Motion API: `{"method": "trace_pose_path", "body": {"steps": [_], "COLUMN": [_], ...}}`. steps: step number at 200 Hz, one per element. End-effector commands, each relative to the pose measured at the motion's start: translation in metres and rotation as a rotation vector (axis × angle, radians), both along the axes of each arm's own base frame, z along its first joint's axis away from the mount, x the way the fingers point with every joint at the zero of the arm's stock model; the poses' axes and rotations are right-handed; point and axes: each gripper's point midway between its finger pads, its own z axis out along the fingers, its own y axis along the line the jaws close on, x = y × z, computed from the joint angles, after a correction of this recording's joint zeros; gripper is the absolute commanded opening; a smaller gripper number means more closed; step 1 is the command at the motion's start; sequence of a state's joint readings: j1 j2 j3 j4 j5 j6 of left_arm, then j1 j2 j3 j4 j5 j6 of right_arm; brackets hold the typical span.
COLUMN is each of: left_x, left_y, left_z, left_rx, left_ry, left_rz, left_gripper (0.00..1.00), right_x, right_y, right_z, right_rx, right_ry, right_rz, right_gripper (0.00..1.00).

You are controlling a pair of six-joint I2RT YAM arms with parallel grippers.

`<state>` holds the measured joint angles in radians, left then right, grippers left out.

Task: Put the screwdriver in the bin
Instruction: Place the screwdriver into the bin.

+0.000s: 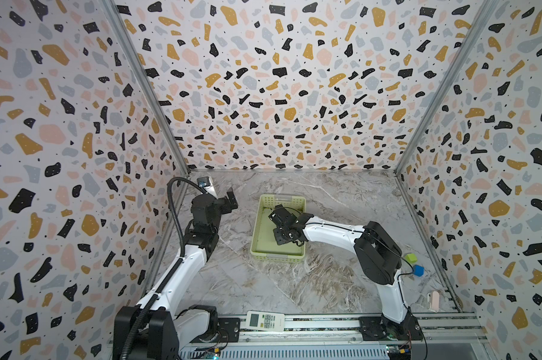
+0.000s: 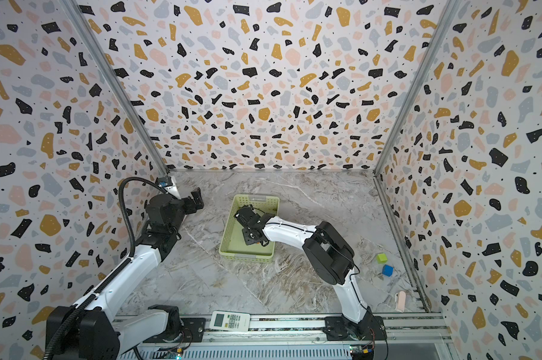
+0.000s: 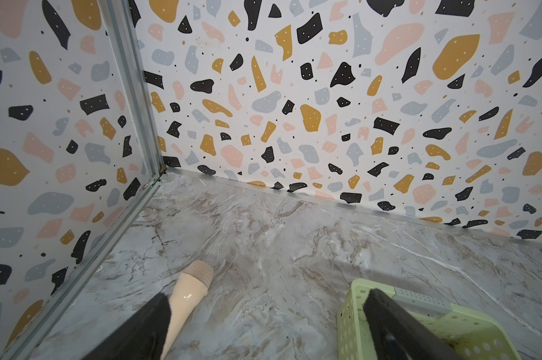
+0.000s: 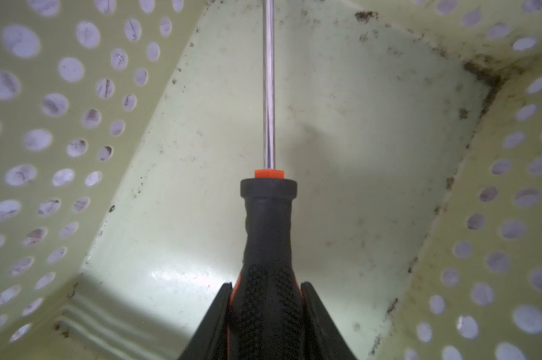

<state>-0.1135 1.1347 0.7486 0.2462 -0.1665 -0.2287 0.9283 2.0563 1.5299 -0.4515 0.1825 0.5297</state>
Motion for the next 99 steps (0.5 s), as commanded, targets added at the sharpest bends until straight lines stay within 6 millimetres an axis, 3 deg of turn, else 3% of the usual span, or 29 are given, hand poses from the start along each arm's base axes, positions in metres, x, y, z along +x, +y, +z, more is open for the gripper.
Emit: {"method": "trace_pose_path", "body": {"steps": [1,69,99], "left_x": [0.002,0.003,0.004], "left_y": [0.000,0.001,0.001], "left_z": [0.021,0.021,0.020], "left_rx": [0.002,0.003,0.002], "left_ry": [-0.050,-0.048,-0.046], "left_rz": [0.007,0.011,0.010], "left_gripper": [0.99,1.00,1.00], "right_x": [0.002,0.000,-0.001], "right_y": [-0.002,-0.005,-0.005], "right_z": [-0.003,-0.013,-0.013], "right_rx": [0.006,0.005,0.006], "right_ry": [0.000,0.022,0.023], "right_rz": [-0.014,-0.017,-0.016], "right_gripper": [0.31,0.34,0.40]}}
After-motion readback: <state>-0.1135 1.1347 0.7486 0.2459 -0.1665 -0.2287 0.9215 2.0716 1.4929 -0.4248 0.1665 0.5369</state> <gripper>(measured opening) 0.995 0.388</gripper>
